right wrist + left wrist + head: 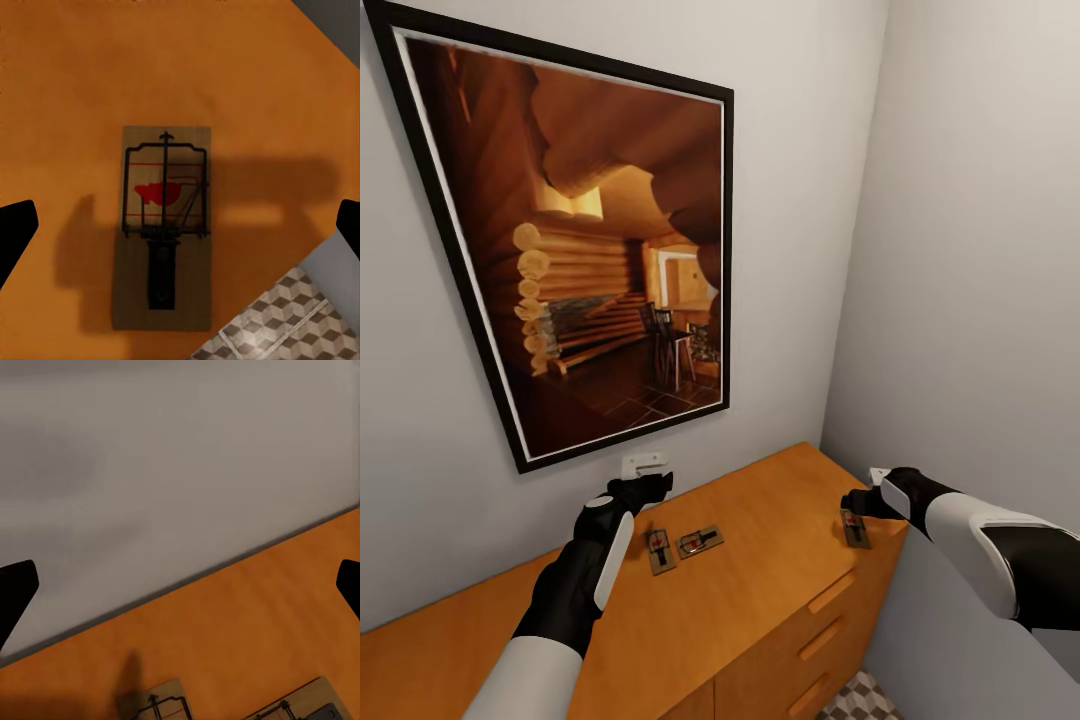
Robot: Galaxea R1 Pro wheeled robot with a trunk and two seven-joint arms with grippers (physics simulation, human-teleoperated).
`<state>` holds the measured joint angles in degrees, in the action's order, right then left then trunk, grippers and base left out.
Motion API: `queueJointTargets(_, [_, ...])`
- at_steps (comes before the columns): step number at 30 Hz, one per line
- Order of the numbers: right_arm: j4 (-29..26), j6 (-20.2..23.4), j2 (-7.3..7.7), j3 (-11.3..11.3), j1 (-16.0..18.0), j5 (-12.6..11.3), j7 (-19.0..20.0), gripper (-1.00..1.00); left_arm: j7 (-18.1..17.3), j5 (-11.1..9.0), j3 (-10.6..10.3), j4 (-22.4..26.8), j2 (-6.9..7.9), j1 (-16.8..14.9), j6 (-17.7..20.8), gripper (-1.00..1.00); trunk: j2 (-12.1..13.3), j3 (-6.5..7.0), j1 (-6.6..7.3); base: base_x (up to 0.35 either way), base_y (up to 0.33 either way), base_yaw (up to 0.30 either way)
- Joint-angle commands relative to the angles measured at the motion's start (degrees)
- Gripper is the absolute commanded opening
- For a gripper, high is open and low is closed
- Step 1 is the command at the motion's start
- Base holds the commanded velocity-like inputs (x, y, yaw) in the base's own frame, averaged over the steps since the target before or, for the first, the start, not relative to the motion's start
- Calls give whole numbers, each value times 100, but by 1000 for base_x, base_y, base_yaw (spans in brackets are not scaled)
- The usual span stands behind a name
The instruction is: Take the four mousetraps from the cabinet in the bathroom and place them on the bathroom floor. Make sure all four end up on the same floor surface, and ensure that at least two of them are either under or directly next to the same bathroom sink.
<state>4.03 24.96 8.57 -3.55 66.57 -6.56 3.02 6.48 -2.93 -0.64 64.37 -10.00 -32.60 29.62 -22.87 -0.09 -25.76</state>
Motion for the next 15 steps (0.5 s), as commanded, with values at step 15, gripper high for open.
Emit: queueJointTargets(15, [10, 0, -9, -41, 5, -62, -4, 100, 38, -32, -7, 6, 0, -1, 26, 100, -5, -3, -3, 0, 0, 0])
